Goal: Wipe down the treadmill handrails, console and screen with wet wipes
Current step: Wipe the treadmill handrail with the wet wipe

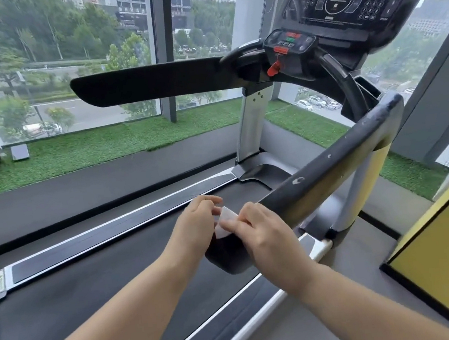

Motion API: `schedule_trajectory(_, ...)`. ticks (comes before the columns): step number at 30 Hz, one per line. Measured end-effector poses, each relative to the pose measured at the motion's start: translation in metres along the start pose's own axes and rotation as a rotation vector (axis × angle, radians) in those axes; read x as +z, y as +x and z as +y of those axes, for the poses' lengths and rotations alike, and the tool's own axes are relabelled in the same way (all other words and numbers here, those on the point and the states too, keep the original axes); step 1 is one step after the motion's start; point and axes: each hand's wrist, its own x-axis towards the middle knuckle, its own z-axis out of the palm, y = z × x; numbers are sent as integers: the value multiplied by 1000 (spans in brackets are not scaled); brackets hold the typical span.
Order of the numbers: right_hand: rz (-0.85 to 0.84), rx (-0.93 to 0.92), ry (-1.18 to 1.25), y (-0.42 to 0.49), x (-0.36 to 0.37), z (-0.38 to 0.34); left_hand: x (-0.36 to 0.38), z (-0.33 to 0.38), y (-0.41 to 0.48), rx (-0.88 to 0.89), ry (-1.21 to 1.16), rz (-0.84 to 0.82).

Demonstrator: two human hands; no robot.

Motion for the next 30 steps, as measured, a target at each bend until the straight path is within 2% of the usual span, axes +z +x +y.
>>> schedule_trajectory(5,39,-69,-81,-2,-12,67,8,2,-4,-5,111,8)
schedule_trajectory(8,67,46,-117,1,-24,97,6,-1,-6,-51,43,65)
schedule_trajectory(11,133,137,-23,7,-23,80,5,-3,-8,-59,37,84)
schedule_trajectory(15,54,-81,90,-1,0,19,7,2,-8,-82,17,99)
schedule_trajectory(17,25,-150,72,-6,6,21,7,5,-8,-82,39,96)
schedule_trajectory(20,89,-177,81,-6,0,57,12,10,-5,-42,140,87)
schedule_trajectory(23,125,-121,-12,-7,-11,102,26,20,-3,29,192,83)
schedule_trajectory(26,138,69,-108,-5,-24,140,42,23,3,79,218,61)
schedule_trajectory(28,147,157,-62,-2,-30,135,49,20,6,74,254,56)
schedule_trajectory(30,144,111,32,0,-25,104,52,15,8,70,303,89)
